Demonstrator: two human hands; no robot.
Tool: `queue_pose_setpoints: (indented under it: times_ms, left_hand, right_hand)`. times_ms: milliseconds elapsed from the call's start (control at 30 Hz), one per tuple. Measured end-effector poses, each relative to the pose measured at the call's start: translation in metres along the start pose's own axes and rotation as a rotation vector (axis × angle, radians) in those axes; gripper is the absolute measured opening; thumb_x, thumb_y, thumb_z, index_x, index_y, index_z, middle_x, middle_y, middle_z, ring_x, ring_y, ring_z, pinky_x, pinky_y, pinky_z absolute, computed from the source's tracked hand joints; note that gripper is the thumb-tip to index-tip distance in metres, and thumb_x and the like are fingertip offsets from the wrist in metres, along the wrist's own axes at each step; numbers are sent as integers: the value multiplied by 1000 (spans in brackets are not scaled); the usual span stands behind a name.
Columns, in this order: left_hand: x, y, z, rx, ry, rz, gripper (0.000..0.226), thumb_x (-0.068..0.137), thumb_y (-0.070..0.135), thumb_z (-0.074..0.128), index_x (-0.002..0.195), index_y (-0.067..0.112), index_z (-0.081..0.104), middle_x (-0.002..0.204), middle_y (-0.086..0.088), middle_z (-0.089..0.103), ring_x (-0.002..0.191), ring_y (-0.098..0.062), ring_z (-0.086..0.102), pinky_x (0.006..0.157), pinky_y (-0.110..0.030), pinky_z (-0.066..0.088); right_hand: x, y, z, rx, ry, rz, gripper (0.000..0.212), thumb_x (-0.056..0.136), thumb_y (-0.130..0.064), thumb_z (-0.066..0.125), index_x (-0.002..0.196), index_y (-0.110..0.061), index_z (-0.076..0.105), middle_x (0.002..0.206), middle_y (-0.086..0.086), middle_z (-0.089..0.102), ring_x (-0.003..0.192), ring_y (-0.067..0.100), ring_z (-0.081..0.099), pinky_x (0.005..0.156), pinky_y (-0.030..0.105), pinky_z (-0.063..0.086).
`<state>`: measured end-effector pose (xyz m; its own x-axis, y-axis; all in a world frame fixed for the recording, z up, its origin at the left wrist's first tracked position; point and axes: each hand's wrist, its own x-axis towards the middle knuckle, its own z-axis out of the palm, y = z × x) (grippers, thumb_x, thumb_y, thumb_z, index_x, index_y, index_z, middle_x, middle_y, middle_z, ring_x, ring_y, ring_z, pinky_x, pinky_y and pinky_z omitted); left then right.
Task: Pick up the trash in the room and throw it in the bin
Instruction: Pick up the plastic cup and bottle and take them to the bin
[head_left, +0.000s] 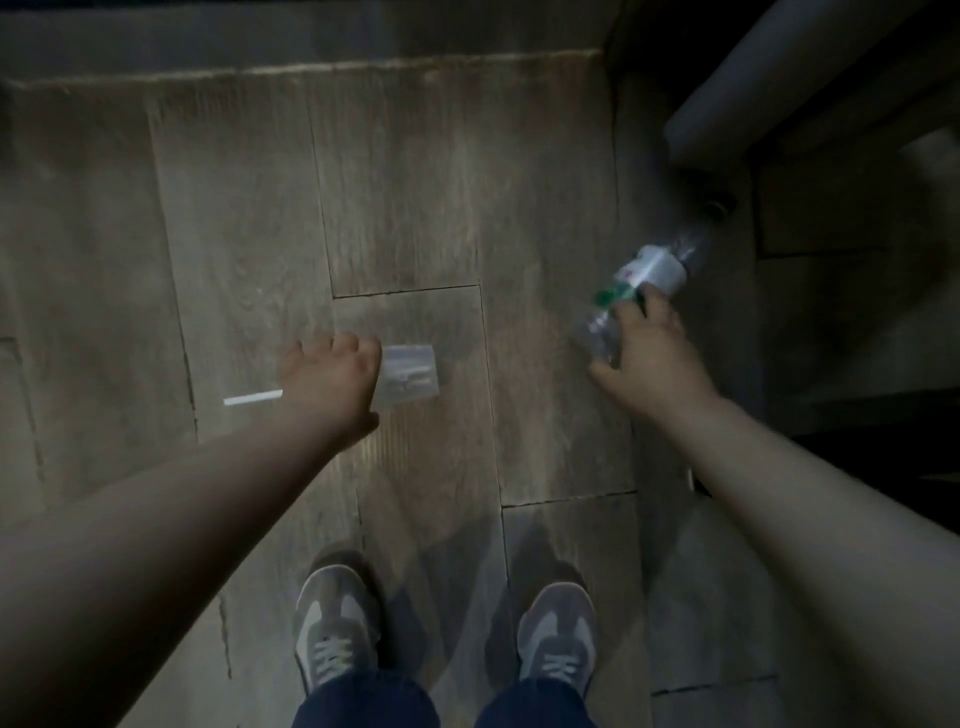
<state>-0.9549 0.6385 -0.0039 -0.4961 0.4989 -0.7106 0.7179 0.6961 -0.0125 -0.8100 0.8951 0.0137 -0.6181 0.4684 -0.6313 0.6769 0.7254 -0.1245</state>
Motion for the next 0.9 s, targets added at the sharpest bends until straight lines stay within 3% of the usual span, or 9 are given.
queue_pose_setpoints:
  times_ms: [67, 133, 267, 333, 433, 600, 700, 900]
  left_hand:
    - [2, 2, 3, -1, 1, -4, 65, 77, 38, 72, 131, 19, 40, 125, -7, 50, 114, -28, 48, 104, -48, 36]
    - [2, 4, 5, -26, 11, -1, 65, 76, 40, 72, 129, 19, 42, 121, -7, 50, 109, -26, 49, 99, -43, 41]
    - [2, 10, 7, -127, 62, -11, 70, 72, 53, 71, 126, 19, 43, 115, -5, 48, 100, -21, 47, 80, -32, 42]
    - [0, 13, 4, -224, 73, -19, 72, 70, 60, 69, 126, 20, 45, 111, -4, 47, 96, -19, 45, 74, -29, 42]
    - [-8, 17, -7, -362, 54, -39, 73, 70, 62, 67, 127, 20, 45, 109, -2, 46, 93, -18, 46, 71, -29, 42]
    - [-45, 29, -54, -530, 127, -63, 67, 70, 61, 62, 120, 19, 50, 102, -2, 49, 83, -18, 51, 68, -34, 51]
    - [-78, 37, -99, -565, 129, -93, 61, 73, 56, 65, 118, 18, 50, 102, -4, 49, 85, -20, 51, 68, -34, 49]
    - [-161, 48, -206, -765, 0, -205, 44, 76, 48, 69, 102, 21, 46, 96, -5, 58, 81, -22, 61, 73, -42, 58]
  right_hand:
    - [-10, 0, 9, 84, 211, 82, 51, 83, -30, 63, 122, 1, 53, 128, 23, 43, 115, 42, 47, 93, 39, 42]
    - [-13, 0, 15, 261, 300, 248, 62, 81, -33, 69, 127, 0, 44, 129, 22, 42, 112, 41, 50, 90, 43, 47]
    - [5, 4, 21, 599, 151, 623, 111, 73, -38, 81, 151, -8, 8, 147, 19, 28, 128, 37, 42, 99, 43, 42]
    - [13, 7, 24, 715, 126, 716, 112, 71, -31, 83, 151, -8, 8, 144, 18, 38, 126, 35, 47, 98, 40, 44]
    - [7, 3, 19, 819, 114, 730, 90, 74, -21, 80, 146, -9, 26, 136, 15, 50, 115, 32, 56, 86, 34, 46]
    - [-45, -6, -10, 881, 36, 652, 70, 71, -28, 79, 128, -8, 44, 116, 13, 59, 89, 28, 60, 78, 36, 52]
    - [-89, -11, -45, 862, 8, 627, 65, 72, -32, 75, 127, -9, 48, 114, 12, 61, 88, 26, 58, 72, 28, 43]
    - [-182, -33, -147, 919, 7, 580, 58, 79, -34, 69, 126, -9, 47, 106, 9, 58, 87, 25, 56, 70, 27, 41]
